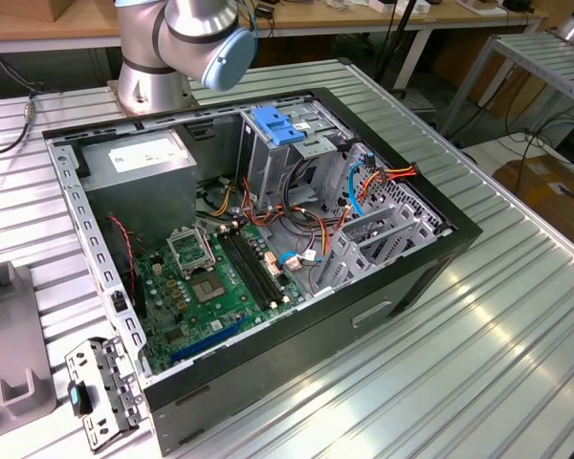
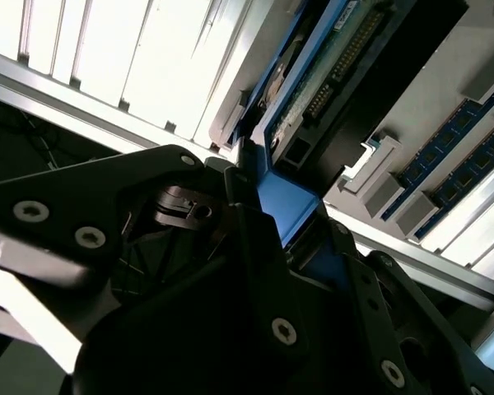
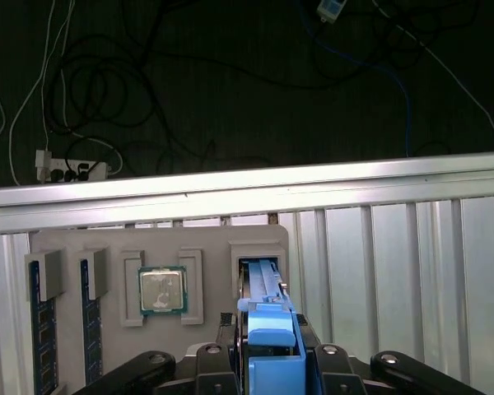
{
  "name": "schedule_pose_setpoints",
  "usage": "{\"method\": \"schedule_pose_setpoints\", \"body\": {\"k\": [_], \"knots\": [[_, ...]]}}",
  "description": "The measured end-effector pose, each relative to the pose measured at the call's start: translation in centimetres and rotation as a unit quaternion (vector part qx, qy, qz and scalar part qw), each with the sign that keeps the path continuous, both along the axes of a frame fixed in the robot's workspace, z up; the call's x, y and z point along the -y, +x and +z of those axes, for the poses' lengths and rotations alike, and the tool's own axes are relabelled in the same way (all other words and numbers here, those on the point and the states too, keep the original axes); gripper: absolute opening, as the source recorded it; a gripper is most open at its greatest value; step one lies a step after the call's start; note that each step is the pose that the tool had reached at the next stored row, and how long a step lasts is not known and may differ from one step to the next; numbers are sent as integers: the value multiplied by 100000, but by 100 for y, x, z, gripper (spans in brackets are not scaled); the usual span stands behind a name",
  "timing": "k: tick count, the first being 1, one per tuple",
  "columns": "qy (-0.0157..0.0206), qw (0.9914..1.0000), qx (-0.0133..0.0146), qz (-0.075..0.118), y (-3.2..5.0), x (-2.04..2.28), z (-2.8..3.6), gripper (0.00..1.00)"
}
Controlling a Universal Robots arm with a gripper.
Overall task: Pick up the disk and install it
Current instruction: 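Pick up the disk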
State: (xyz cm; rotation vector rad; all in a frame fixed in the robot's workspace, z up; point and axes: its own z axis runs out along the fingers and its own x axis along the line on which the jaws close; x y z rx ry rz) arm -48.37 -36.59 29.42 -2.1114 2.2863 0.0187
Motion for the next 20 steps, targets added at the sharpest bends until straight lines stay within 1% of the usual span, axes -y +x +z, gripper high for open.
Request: {"method": "schedule_pose_setpoints", "body": {"k": [4,7,18,20], "knots": [[2,100000,5,17,1,0,0,37],[4,99994,6,1125,1,0,0,37],[3,99993,4,1147,1,0,0,37],[5,99993,16,1147,1,0,14,37]]}}
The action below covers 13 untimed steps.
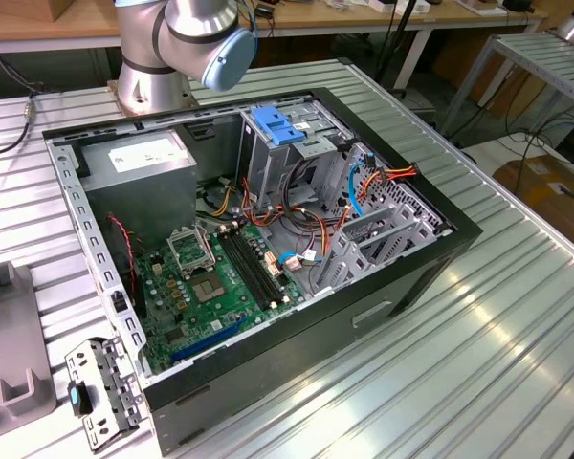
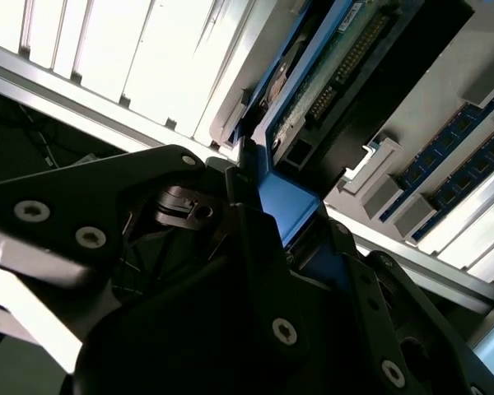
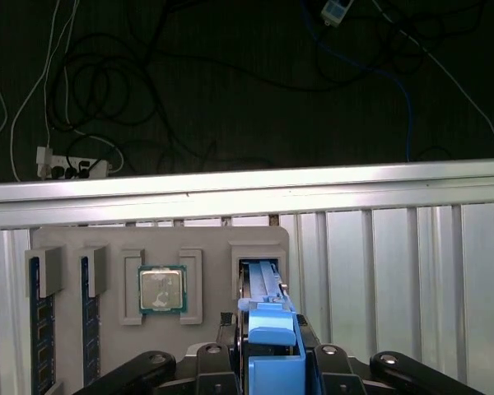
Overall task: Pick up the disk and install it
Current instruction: 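Pick up the disk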
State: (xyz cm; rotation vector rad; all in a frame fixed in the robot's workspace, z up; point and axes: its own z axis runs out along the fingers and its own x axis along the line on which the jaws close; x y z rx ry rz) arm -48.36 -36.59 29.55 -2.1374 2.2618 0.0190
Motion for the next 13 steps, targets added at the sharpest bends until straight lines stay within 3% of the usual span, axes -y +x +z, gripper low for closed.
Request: {"method": "schedule_pose_setpoints", "body": {"k": [13], "knots": [[-19,100000,-14,0,0,0,107,37]]}}
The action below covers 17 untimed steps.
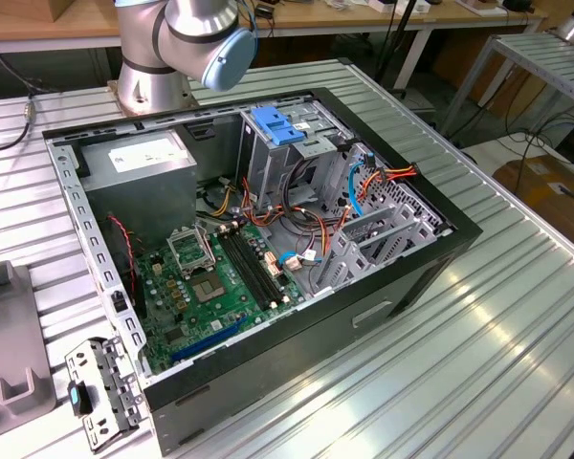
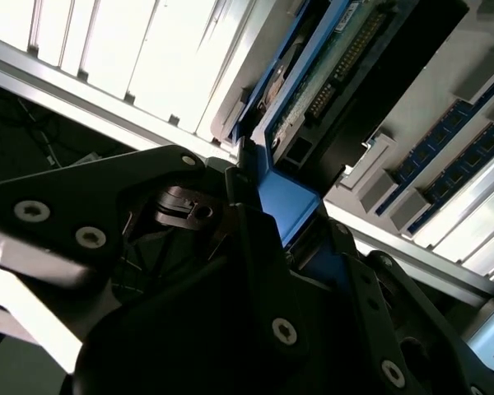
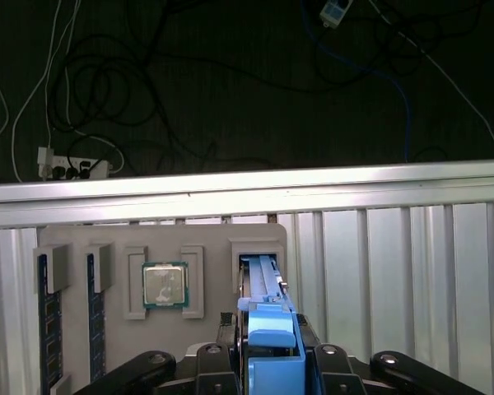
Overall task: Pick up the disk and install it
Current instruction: 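Pick up the disk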
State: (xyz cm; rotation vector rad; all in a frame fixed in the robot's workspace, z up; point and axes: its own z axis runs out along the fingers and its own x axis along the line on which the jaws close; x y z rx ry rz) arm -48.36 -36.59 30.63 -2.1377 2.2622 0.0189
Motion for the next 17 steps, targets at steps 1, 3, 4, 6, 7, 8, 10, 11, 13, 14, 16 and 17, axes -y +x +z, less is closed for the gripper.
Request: {"method": "schedule_pose_setpoints", "body": {"k": [1,3,4,6,7,8,10,11,13,14,16,17], "knots": [[1,100000,3,-2,0,0,5,37],[2,100000,9,0,0,0,17,37],[-3,100000,4,1,0,0,25,37],[-5,100000,6,1,0,0,34,37],[-6,100000,9,1,0,0,37,37],[-5,100000,11,1,0,0,41,37],[-19,100000,2,2,0,0,52,37],[-15,100000,11,0,0,0,54,37],[-13,100000,15,-1,0,0,54,37],[-20,100000,4,2,0,0,56,37],[-20,100000,5,-1,0,0,56,37],[-19,100000,6,1,0,0,56,37]]}}
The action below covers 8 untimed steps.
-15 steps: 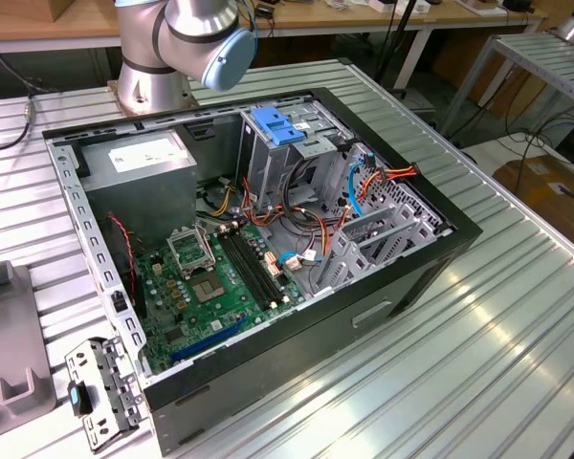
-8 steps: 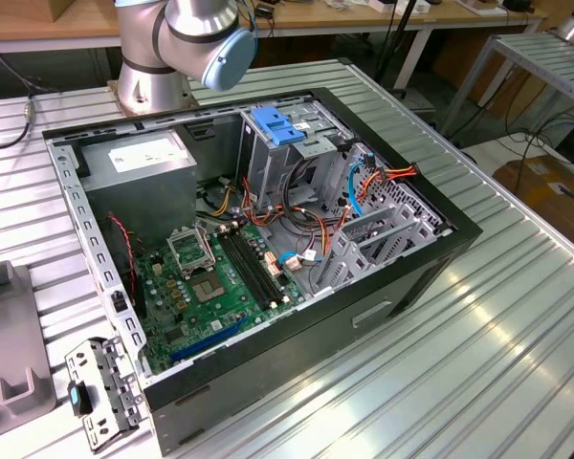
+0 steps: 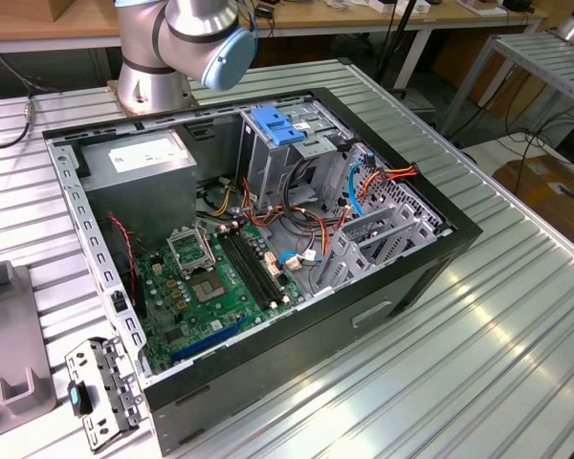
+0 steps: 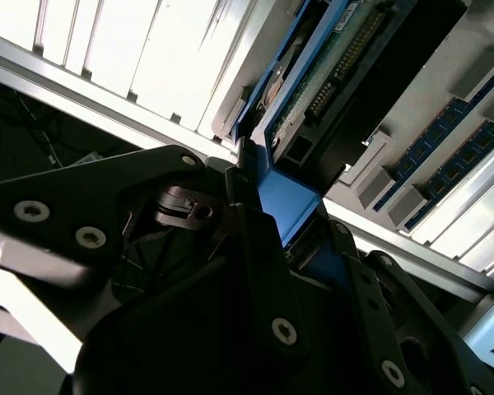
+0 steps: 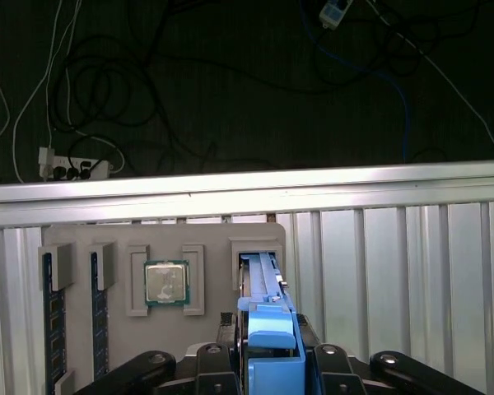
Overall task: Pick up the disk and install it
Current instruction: 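Pick up the disk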
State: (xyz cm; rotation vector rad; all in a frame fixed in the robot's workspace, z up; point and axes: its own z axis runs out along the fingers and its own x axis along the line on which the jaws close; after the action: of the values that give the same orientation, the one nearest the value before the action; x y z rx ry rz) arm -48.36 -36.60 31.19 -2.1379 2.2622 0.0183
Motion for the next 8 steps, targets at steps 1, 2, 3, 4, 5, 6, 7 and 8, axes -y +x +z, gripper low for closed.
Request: {"method": "schedule_pose_setpoints", "body": {"k": [1,2,3,4,5,6,7,8], "knots": [[0,100000,-2,-1,0,0,1,37],[0,100000,0,-3,0,0,1,37],[-1,100000,-7,24,0,0,2,37],[-9,100000,-21,28,0,0,14,37],[1,100000,-2,25,0,-1,40,37],[8,100000,18,24,0,-1,53,37],[6,100000,10,25,0,-1,54,37],[0,100000,-4,24,0,-1,56,37]]}}
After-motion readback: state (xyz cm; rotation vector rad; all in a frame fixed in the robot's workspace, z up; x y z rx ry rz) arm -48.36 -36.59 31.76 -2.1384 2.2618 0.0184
